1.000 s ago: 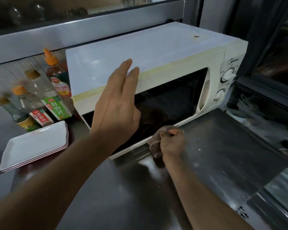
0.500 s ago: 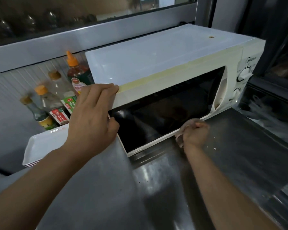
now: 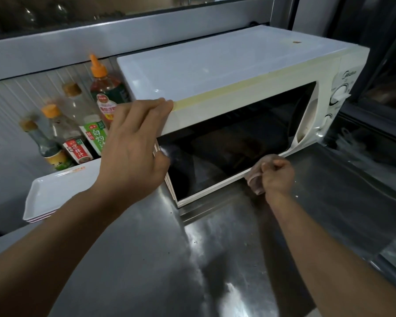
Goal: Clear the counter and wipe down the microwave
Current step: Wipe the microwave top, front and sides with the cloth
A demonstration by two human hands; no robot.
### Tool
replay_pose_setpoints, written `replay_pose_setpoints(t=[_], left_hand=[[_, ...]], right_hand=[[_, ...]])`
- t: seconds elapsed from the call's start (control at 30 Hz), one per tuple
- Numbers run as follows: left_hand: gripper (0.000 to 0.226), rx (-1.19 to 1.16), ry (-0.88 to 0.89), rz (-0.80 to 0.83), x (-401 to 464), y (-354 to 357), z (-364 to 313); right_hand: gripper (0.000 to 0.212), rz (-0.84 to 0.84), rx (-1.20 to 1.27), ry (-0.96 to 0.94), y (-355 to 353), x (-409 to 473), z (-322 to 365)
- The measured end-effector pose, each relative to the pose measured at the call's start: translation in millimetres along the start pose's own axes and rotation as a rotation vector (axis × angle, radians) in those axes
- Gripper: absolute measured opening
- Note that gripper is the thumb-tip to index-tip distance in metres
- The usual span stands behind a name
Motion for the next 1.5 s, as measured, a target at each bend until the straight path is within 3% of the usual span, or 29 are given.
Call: replay_pose_setpoints(t=[0.17,0.47,0.57,0.77,0.83,0.97,1.07,1.27,1.5], left_hand=[[0.077,-0.014,0.094,0.047,-1,1,3],[0.078,0.01,0.275,0.107,6,-6,11],[0.081,-0.01,0.245,0.157,8,-5,20],[0.087,-0.026,0.235,0.267,8,-2,23],[0.087,-0.043,0.224,0.29,9,-3,26],[0.086,-0.107,0.195,0.333,10,-4,32],[0.086,-0.124,0.177,0.375,9,-3,36],[0.085,-0.152,0.187,0.409,9,-4,35],[0.085,-0.202,0.167,0.304,8,-4,37]], right_hand=[[0.021,-0.039,0.103,0.071,22,-44,-16],[0.025,0.069,0.185,0.165,73,-160,-38],[0.03,0.104,0.199,0.228,86,-185,-46],[0.02,0.121,0.209,0.355,93,-200,-49],[0.019,0.129,0.189,0.275,90,-201,-29],[0.033,0.172,0.157,-0.077,90,-206,41],[0.024,0.184,0.103,-0.225,85,-211,77],[0.028,0.152,0.068,-0.557,80,-222,150],[0.028,0.082,0.059,-0.784,87,-226,160]])
Point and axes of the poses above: each hand's wrist, its own x-axis towards the middle knuckle, its own y-axis out of the palm, z = x × y, the point moved 10 cm from there along x, towards the middle knuckle, and after that the axes turned 11 degrees about x, right-handed, at the moved point
